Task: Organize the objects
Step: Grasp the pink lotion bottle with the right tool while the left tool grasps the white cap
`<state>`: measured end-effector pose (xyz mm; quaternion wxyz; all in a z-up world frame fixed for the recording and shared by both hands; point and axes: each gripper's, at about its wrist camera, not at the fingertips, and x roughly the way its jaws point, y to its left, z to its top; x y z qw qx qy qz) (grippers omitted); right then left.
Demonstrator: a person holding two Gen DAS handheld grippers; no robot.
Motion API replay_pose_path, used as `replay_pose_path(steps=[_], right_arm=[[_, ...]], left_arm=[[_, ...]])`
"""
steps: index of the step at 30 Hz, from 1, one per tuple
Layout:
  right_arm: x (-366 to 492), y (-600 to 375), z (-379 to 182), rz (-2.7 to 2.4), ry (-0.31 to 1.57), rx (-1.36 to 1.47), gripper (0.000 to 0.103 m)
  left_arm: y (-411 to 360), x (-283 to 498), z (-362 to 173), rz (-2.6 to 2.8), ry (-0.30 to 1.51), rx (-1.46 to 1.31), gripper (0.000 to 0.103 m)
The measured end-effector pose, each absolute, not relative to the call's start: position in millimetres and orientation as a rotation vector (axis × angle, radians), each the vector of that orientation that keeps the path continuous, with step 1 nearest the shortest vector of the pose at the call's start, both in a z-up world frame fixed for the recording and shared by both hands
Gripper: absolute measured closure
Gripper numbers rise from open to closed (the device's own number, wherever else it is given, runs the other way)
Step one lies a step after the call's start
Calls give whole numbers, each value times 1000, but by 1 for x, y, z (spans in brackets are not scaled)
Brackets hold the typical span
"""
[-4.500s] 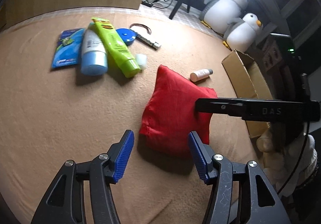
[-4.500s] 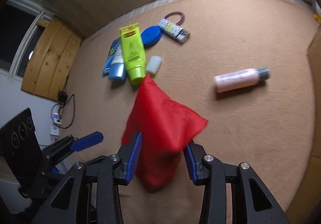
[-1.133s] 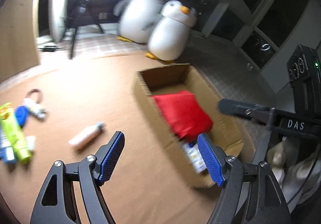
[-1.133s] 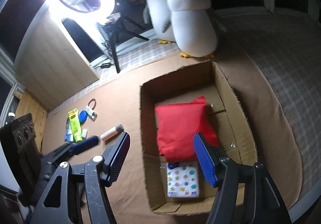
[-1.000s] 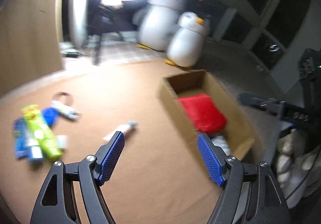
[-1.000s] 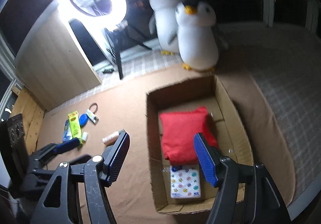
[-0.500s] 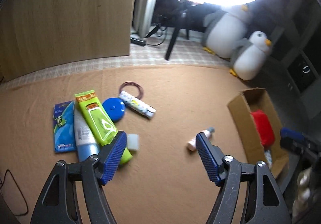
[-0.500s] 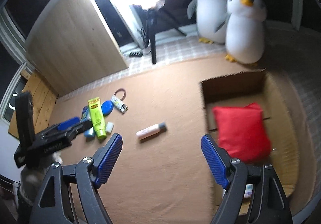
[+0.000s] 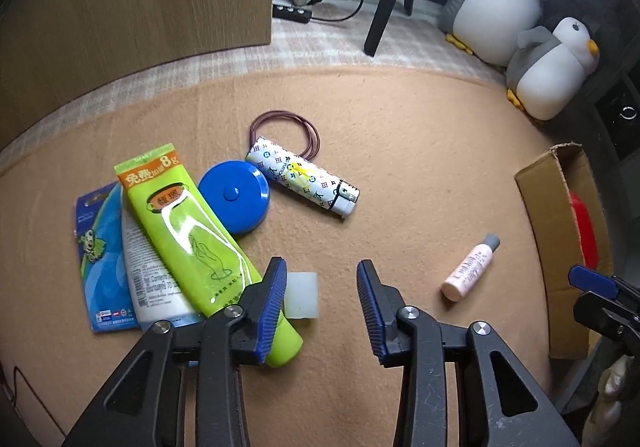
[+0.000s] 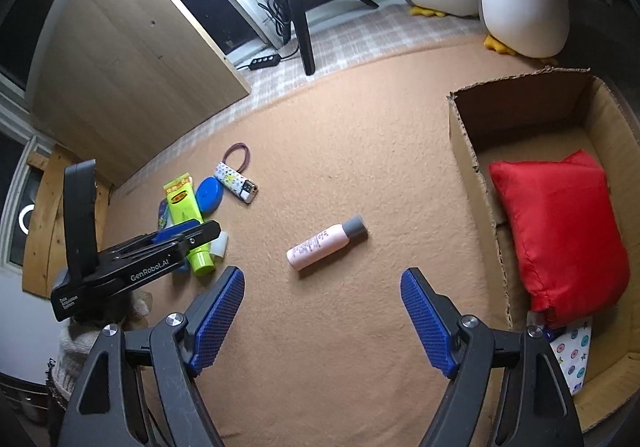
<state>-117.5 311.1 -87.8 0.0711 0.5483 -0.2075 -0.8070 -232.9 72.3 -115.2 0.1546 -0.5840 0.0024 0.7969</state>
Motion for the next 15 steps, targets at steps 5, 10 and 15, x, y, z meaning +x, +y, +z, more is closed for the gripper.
replay_pose_path(steps=[5, 10, 15], right_arm=[[-122, 313, -95, -2411, -654, 1677, 28], [-125, 314, -100, -2403, -659, 1698, 29], [-130, 316, -106, -2399, -665, 1714, 29]], left_arm=[[80, -236, -125, 2242, 40, -1693, 70], [79, -239, -130, 2263, 67, -1720, 70], [82, -236, -137, 2248, 117, -1725, 71]])
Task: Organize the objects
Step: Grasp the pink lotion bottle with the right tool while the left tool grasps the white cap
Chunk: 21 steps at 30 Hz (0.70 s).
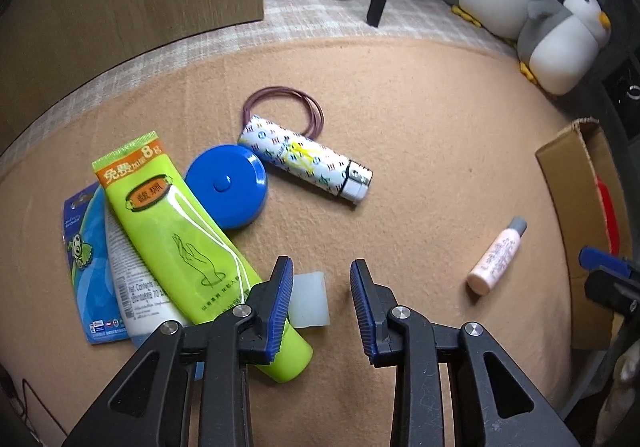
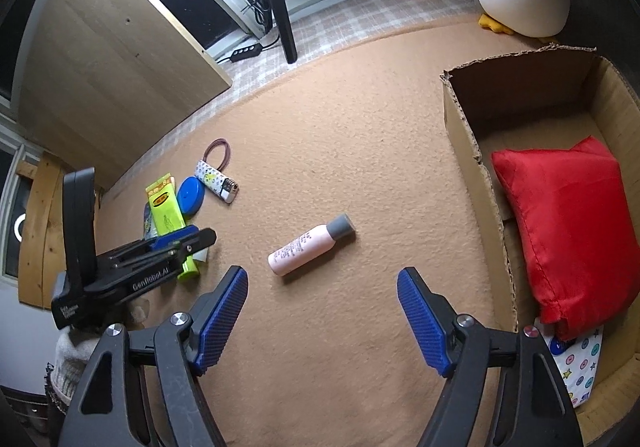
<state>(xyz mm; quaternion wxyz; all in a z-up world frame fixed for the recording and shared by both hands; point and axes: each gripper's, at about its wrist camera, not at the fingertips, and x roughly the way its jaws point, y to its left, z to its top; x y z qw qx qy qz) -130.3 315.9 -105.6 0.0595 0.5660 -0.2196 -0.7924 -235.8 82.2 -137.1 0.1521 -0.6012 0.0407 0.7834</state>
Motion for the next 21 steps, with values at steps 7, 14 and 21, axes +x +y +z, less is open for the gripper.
replay_pose_path(steps=[7, 14, 21], right_arm=[[-140, 315, -116, -2379, -676, 1750, 30], [-153, 308, -132, -2339, -698, 1804, 34], [-161, 302, -145, -2311, -707, 1846, 43]], left_arm=[[82, -222, -129, 2182, -11, -1657, 70], [64, -224, -122, 2242, -52, -1658, 70], [66, -227, -134, 2227, 77, -1701, 69]])
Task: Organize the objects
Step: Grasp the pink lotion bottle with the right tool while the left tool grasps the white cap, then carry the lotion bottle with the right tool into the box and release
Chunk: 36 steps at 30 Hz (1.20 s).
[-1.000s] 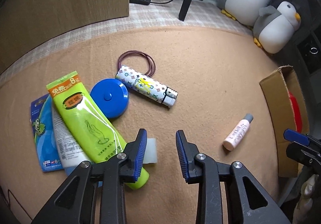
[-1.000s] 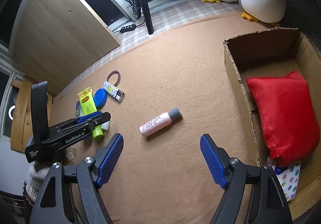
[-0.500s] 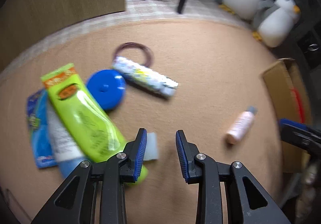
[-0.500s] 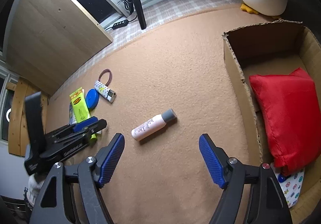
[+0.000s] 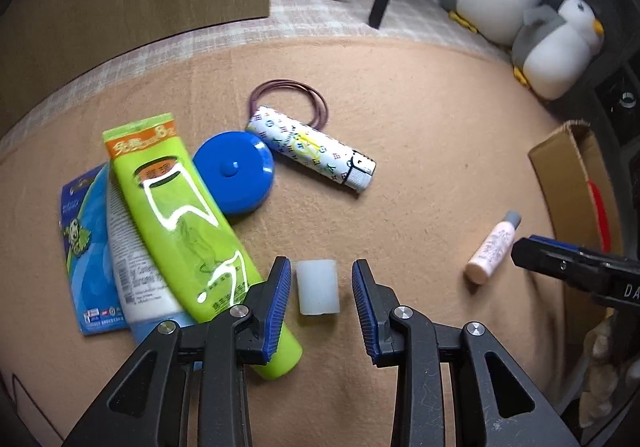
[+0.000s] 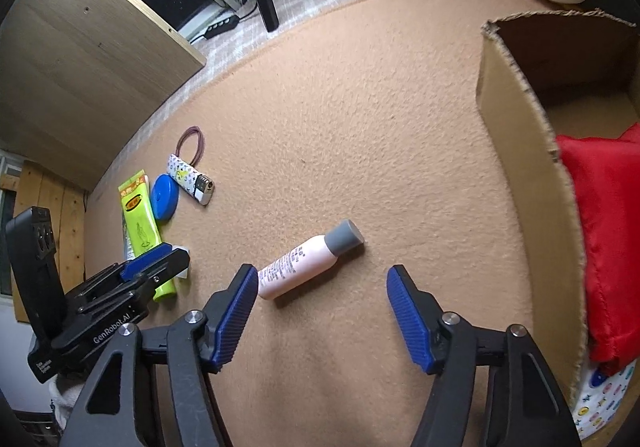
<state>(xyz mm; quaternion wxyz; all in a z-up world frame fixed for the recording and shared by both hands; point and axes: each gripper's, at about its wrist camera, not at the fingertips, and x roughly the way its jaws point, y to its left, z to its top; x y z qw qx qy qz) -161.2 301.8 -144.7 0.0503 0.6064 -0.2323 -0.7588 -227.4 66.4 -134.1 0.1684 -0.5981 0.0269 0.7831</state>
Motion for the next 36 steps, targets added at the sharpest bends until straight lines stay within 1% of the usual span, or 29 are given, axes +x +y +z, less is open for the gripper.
replay_pose_path(steps=[5, 10, 13, 14, 15, 17, 19, 20, 25, 28, 32, 34, 36], right_arm=[[-166, 296, -151, -2295, -694, 1870, 45], [-172, 292, -150, -2306, -683, 1879, 46], [-177, 284, -150, -2310, -641, 1889, 52], [-178, 280, -150, -2314, -615, 1892, 55], [-180, 276, -150, -2323, -580, 1891, 60], [-183, 267, -150, -2335, -516, 1895, 65], [-185, 260, -149, -2345, -455, 1892, 75], [-186, 257, -150, -2338, -436, 1893, 81], [-180, 239, -150, -2339, -256, 1881, 82], [-176, 240, -150, -2337, -248, 1881, 82], [-172, 238, -150, -2349, -206, 1863, 82], [-170, 237, -150, -2361, -178, 1851, 85], [-168, 237, -150, -2368, -175, 1838, 85]], left_arm=[[79, -224, -138, 2226, 211, -1684, 69], [79, -218, -137, 2244, 217, -1665, 70], [79, -214, -136, 2248, 227, -1651, 72], [79, -213, -137, 2249, 226, -1648, 74], [78, -212, -137, 2251, 221, -1645, 75], [76, -213, -137, 2255, 215, -1642, 79], [75, -213, -138, 2260, 208, -1639, 81], [74, -212, -138, 2260, 203, -1637, 82], [72, -210, -138, 2256, 186, -1628, 82], [69, -211, -138, 2254, 158, -1629, 82], [72, -209, -139, 2261, 183, -1611, 82], [70, -207, -139, 2266, 173, -1598, 85], [67, -205, -137, 2272, 131, -1588, 89]])
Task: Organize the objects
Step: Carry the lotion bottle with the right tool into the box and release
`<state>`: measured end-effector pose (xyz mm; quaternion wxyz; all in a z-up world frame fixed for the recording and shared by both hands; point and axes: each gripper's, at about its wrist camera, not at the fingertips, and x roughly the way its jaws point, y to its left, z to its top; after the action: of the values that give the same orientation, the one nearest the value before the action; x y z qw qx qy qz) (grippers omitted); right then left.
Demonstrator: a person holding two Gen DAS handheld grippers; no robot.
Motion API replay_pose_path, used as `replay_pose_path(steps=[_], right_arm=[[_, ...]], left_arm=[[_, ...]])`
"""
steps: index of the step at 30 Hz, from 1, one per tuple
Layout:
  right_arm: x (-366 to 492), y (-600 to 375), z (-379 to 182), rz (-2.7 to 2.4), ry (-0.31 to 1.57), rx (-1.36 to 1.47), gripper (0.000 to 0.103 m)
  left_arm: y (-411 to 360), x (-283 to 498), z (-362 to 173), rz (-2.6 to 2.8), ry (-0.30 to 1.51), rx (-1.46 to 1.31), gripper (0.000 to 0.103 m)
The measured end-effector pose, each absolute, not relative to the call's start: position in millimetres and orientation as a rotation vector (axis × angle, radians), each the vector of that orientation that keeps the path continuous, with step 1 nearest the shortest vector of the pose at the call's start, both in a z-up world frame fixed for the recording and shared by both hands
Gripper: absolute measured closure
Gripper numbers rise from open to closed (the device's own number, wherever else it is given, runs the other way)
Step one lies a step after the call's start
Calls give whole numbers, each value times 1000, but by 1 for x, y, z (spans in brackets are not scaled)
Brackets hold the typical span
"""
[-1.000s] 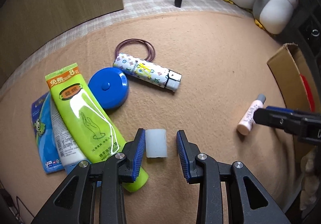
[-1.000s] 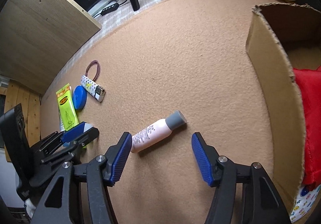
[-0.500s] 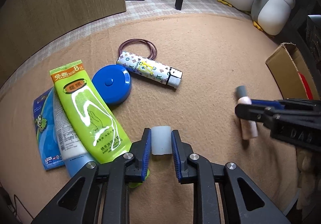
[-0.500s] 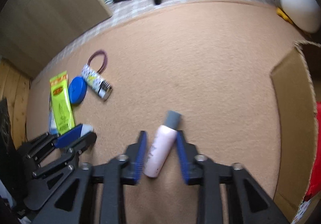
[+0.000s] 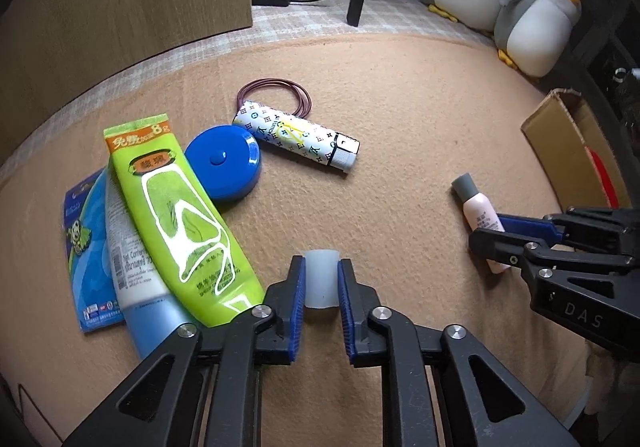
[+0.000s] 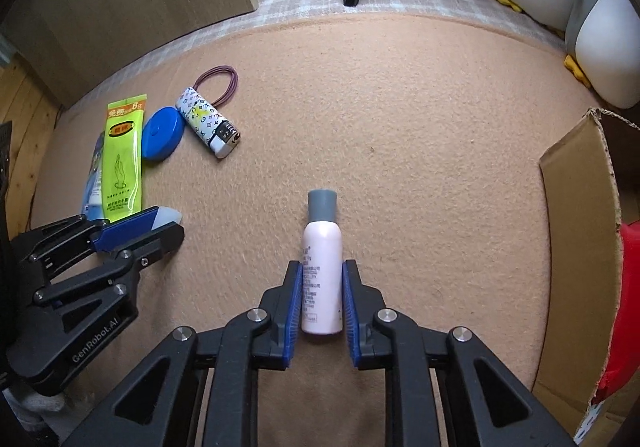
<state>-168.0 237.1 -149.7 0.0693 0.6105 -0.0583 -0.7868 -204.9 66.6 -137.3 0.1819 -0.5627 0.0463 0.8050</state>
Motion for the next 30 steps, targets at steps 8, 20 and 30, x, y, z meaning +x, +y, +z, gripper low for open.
replay_pose_path(steps=[8, 20, 30], right_arm=[[-159, 251, -145, -2382, -251, 1798, 85], [-117, 292, -99, -2440, -388, 1644, 85], [-61, 380, -63, -2625, -443, 1575, 85]], left_arm=[[58, -188, -128, 2270, 3, -1560, 91], [87, -149, -81, 2240, -82, -1423, 91], [173, -120, -50, 2115, -65, -1318, 91]])
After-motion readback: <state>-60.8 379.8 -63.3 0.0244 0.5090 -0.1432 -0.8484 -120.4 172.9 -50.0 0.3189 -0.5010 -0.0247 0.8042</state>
